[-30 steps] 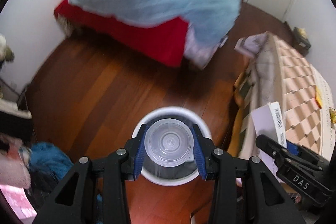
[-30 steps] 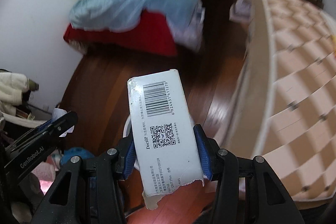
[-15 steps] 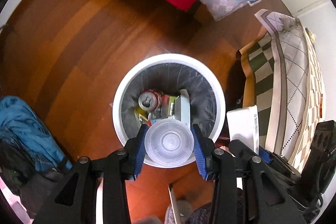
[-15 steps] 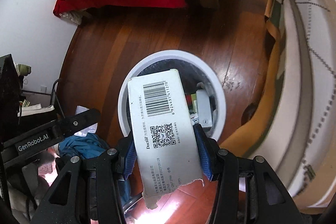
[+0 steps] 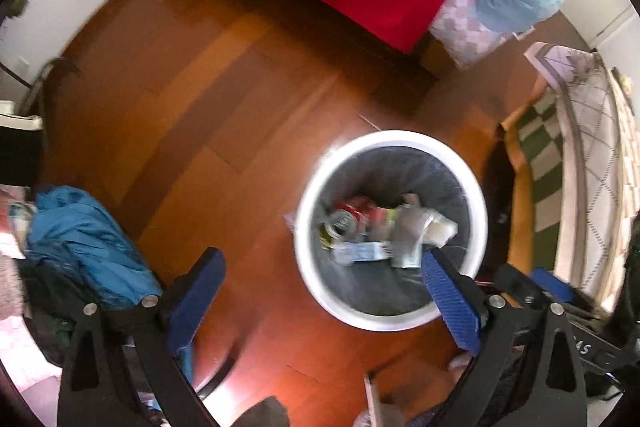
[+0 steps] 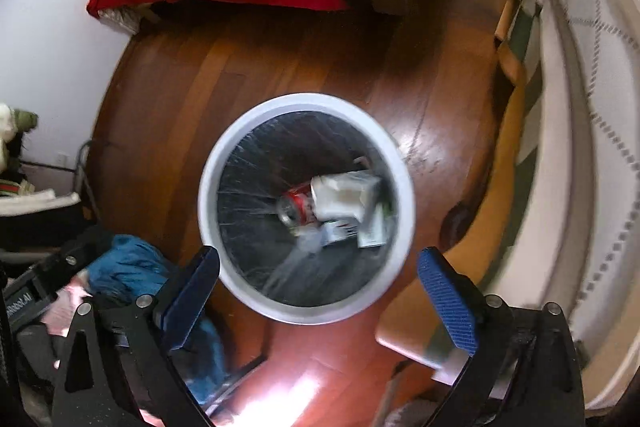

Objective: Collect trash
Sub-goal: 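Open both tools to drop the lid and barcode box into the bin, then move both tools back over the table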

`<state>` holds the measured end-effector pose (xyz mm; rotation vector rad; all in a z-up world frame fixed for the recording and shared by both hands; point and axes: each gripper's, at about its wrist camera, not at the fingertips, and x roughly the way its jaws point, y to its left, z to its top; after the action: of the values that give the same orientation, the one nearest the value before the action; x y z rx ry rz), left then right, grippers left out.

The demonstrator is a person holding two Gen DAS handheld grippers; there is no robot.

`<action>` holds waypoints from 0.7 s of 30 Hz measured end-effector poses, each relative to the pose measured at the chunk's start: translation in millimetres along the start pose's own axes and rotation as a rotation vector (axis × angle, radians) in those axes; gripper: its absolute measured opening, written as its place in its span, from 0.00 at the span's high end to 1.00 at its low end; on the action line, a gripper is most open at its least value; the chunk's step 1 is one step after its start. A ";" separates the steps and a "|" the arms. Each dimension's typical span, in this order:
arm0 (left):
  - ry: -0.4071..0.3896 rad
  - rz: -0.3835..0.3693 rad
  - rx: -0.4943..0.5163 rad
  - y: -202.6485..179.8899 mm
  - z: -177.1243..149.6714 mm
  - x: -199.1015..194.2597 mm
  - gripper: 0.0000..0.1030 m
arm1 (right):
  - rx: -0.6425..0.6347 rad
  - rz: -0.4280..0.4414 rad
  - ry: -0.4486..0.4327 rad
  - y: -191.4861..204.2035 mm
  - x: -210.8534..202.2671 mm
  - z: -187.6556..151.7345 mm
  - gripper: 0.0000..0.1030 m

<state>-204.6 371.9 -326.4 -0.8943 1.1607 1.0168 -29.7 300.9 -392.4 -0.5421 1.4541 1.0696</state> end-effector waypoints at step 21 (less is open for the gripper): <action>-0.230 0.080 0.065 -11.1 -57.3 -107.5 0.03 | -0.118 -0.057 -0.236 19.9 -140.2 -60.4 0.01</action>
<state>-220.7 297.3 -230.8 -0.6646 1.0355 1.1094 -49.5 224.2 -260.4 -0.5192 1.1692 1.1383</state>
